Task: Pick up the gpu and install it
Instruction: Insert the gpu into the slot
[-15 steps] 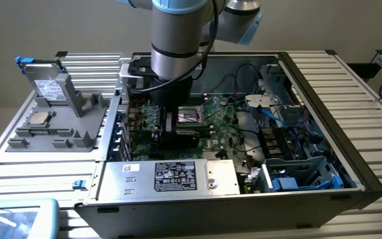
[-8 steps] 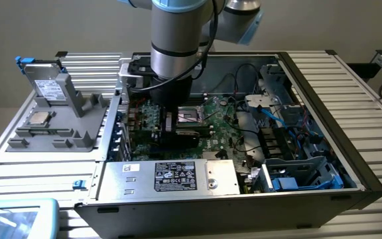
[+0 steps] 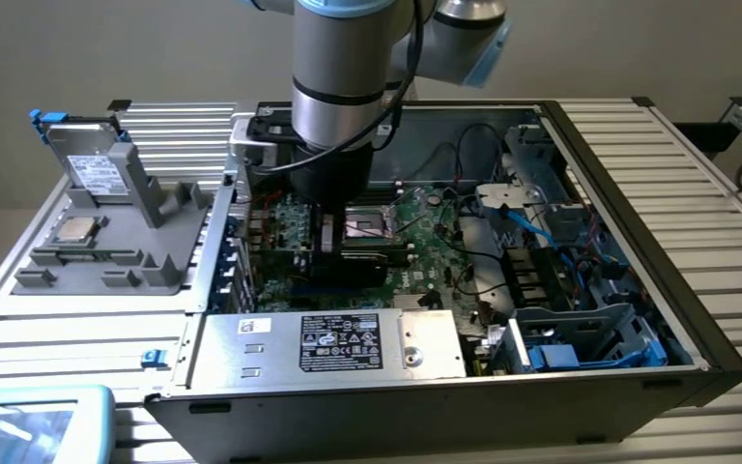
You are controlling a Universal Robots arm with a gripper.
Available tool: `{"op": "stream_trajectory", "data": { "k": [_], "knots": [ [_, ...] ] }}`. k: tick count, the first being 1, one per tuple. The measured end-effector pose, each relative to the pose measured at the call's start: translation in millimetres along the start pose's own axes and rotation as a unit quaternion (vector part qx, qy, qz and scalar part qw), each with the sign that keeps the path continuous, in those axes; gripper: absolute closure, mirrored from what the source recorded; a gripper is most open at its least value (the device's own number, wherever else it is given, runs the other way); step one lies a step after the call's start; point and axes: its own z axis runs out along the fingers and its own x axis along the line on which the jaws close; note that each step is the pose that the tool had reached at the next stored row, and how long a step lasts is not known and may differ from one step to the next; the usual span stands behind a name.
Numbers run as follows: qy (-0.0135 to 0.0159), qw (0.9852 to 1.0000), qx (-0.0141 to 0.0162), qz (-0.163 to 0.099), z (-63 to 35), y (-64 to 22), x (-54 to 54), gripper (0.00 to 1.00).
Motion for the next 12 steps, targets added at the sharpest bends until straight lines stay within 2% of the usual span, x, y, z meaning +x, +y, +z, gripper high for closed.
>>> {"op": "stream_trajectory", "data": {
  "k": [12],
  "knots": [
    [0.0013, 1.0, 0.0012, 0.0, -1.4, 0.3, -1.8, 0.73]
  ]
}}
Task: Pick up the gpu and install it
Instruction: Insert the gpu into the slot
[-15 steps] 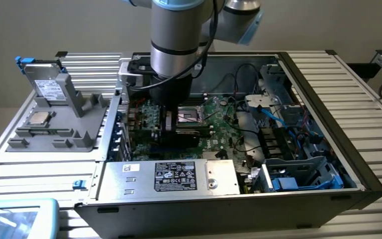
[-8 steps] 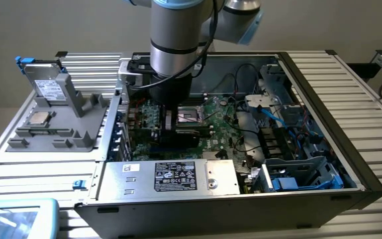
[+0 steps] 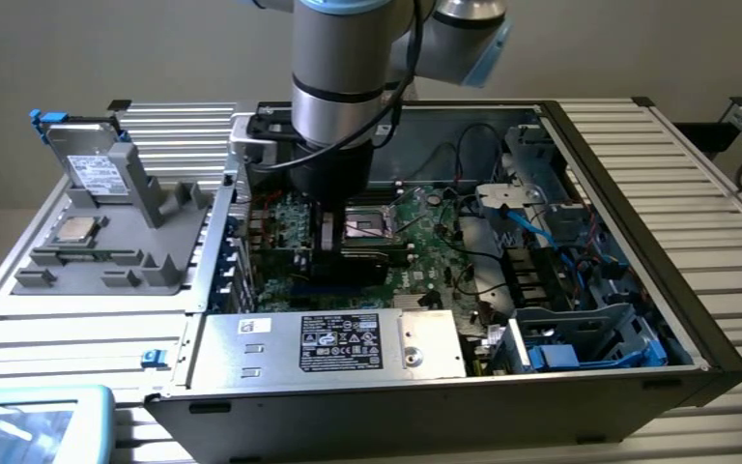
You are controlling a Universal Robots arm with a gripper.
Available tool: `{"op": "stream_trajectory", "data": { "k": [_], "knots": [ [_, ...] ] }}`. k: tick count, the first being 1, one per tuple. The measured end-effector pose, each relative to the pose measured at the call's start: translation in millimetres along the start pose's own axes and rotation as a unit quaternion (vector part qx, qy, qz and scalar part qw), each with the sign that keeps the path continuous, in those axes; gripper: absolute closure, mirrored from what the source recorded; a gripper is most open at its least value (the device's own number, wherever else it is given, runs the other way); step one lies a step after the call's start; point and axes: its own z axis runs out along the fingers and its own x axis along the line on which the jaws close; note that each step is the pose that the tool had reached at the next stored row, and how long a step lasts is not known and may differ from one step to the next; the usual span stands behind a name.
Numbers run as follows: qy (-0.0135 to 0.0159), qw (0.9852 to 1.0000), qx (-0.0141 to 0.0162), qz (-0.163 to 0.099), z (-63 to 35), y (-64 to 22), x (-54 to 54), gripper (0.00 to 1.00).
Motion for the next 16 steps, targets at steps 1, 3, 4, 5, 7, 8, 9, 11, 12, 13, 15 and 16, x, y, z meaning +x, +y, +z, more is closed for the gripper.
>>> {"op": "stream_trajectory", "data": {
  "k": [1, 3, 4, 5, 7, 8, 9, 11, 12, 13, 15, 16],
  "knots": [
    [0.0, 1.0, 0.0, 0.0, 0.0, -0.2, -0.4, 0.73],
    [0.0, 1.0, 0.0002, 0.0, -0.1, -0.7, -1.0, 0.73],
    [0.0, 1.0, 0.0004, 0.0, -0.1, -0.9, -1.1, 0.73],
    [-0.0002, 1.0, 0.0007, -0.001, -0.1, -1.0, -1.1, 0.73],
    [-0.0004, 1.0, 0.0011, -0.001, -0.1, -1.1, -1.2, 0.73],
    [-0.0004, 1.0, 0.0011, -0.001, -0.2, -1.1, -1.2, 0.73],
    [-0.0004, 1.0, 0.0011, -0.001, -0.2, -1.1, -1.3, 0.73],
    [-0.0001, 1.0, 0.0019, -0.003, -0.3, -1.5, -1.4, 0.73],
    [0.0002, 1.0, 0.0044, -0.006, -0.2, -1.5, -1.5, 0.73],
    [0.0004, 0.9999, 0.0073, -0.008, -0.2, -1.5, -1.6, 0.73],
    [0.0005, 0.9999, 0.0079, -0.009, -0.2, -1.6, -1.6, 0.73],
    [0.0005, 0.9999, 0.0079, -0.009, -0.2, -1.6, -1.6, 0.73]
  ]
}}
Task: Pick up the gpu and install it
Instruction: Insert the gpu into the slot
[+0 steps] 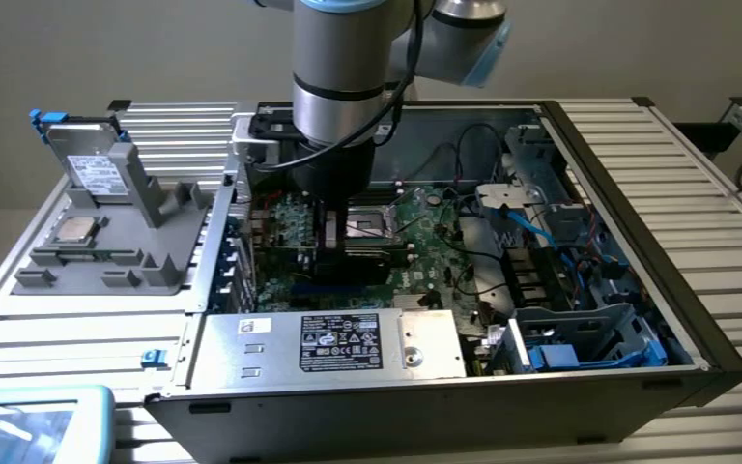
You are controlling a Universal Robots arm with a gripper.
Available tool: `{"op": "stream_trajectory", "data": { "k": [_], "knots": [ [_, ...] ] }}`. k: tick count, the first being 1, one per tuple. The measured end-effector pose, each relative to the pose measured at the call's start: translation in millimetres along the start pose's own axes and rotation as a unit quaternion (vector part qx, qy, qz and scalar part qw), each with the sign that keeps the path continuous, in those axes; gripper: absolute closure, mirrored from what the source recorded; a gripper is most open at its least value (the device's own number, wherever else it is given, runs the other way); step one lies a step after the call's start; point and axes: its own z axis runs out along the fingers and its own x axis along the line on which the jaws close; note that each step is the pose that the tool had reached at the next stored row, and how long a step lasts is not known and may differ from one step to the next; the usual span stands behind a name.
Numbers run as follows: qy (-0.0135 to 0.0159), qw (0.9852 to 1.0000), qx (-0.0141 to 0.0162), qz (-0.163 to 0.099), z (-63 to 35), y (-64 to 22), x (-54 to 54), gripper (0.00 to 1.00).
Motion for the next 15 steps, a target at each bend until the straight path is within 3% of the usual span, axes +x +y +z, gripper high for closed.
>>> {"op": "stream_trajectory", "data": {
  "k": [4, 8, 15],
  "knots": [
    [-0.0001, 1.0, 0.0005, 0.0, -0.4, 0.7, 0.0, 0.73],
    [0.0002, 1.0, 0.0004, 0.0, -9.1, 1.8, 0.5, 0.73],
    [0.0002, 1.0, 0.0005, 0.0, -9.5, 1.8, -0.4, 0.73]
  ]
}}
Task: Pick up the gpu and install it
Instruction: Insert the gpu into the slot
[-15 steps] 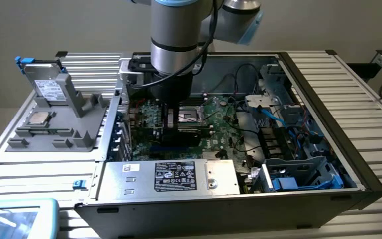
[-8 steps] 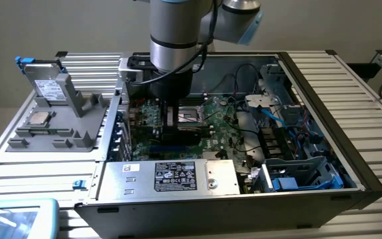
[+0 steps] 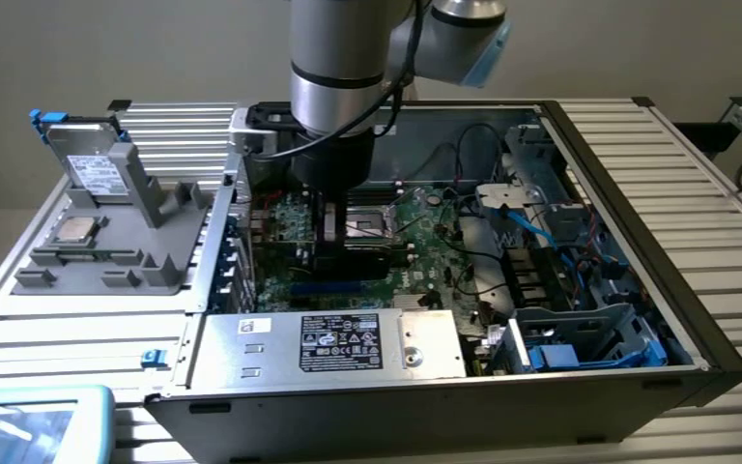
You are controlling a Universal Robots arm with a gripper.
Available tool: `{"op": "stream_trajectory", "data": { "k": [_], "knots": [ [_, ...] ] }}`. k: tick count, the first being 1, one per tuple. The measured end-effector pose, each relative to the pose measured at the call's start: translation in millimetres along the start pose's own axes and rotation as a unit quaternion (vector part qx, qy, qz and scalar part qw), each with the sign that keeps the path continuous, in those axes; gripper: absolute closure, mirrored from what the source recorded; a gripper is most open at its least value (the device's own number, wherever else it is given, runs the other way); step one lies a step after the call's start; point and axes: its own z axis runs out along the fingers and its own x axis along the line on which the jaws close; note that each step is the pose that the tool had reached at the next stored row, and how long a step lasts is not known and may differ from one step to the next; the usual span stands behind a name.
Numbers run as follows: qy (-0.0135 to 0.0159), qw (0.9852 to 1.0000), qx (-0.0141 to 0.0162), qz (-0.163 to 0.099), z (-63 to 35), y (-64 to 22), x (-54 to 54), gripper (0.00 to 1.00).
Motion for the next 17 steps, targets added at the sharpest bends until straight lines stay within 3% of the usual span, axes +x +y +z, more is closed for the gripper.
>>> {"op": "stream_trajectory", "data": {
  "k": [1, 5, 8, 9, 11, 12, 15, 16, 17],
  "knots": [
    [-0.0012, 1.0, 0.0002, 0.0, 0.0, 0.0, 0.0, 0.73],
    [-0.0119, 0.9999, 0.0014, 0.002, 1.0, 0.0, -0.1, 0.73],
    [-0.0123, 0.9999, 0.0024, 0.002, 1.1, -0.2, -0.1, 0.73],
    [-0.0123, 0.9999, 0.0053, 0.002, 1.4, -0.1, -0.1, 0.73],
    [-0.0123, 0.9998, 0.0149, 0.002, 2.3, -0.1, -0.2, 0.73],
    [-0.0123, 0.9998, 0.0171, 0.001, 2.3, 0.0, -0.2, 0.73],
    [-0.0123, 0.9998, 0.0172, 0.001, 2.4, 0.0, -0.2, 0.73],
    [-0.0134, 0.9998, 0.0176, 0.001, 2.6, 0.8, -0.2, 0.73],
    [-0.0166, 0.9997, 0.0185, 0.001, 3.0, 2.2, -0.2, 0.73]
  ]
}}
